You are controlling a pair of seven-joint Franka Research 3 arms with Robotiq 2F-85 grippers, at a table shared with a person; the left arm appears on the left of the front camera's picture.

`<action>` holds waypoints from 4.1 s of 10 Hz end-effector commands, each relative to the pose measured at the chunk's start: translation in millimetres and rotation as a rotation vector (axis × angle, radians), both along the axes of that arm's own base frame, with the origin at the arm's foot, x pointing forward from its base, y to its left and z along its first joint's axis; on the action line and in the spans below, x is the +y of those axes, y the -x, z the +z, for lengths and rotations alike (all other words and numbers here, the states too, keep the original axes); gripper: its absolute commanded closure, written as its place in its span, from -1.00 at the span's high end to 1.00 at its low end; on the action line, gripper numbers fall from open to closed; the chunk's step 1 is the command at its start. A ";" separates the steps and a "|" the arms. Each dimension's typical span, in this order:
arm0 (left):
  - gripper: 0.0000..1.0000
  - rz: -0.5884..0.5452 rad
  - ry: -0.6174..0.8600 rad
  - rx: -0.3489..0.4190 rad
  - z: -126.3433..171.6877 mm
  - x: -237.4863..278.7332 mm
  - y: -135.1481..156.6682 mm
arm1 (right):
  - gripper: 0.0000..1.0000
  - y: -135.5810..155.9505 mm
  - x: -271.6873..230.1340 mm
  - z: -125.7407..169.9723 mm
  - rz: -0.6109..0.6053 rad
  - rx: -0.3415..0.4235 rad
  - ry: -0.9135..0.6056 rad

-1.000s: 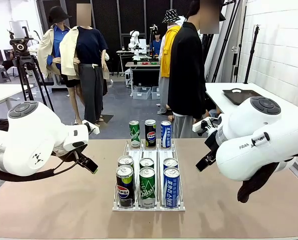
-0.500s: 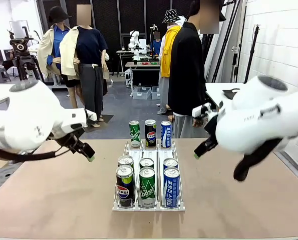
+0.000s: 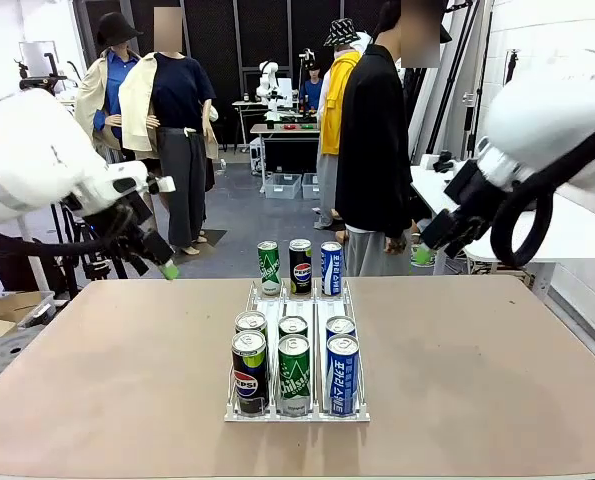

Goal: Retrieve and hand over the desired beverage to the person.
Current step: Pick up a can of the same type that the person held from the Automatic Can Dispenser.

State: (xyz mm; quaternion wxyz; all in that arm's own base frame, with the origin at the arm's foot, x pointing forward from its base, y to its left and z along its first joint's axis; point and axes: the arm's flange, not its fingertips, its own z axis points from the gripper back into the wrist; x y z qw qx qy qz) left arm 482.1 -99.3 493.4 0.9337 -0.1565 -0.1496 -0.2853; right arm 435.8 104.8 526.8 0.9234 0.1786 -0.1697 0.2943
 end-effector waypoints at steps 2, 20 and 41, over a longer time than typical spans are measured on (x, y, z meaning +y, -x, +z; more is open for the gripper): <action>1.00 0.123 0.332 0.064 15.1 58.0 -21.6 | 1.00 -15.8 -47.0 5.8 -0.005 0.072 -0.262; 1.00 0.446 0.991 -0.037 -14.3 290.7 -4.6 | 1.00 54.4 -300.0 -82.6 -0.170 -0.032 -1.068; 1.00 0.456 0.974 0.013 -12.5 292.0 -7.6 | 1.00 54.2 -295.7 -80.5 -0.190 -0.016 -1.067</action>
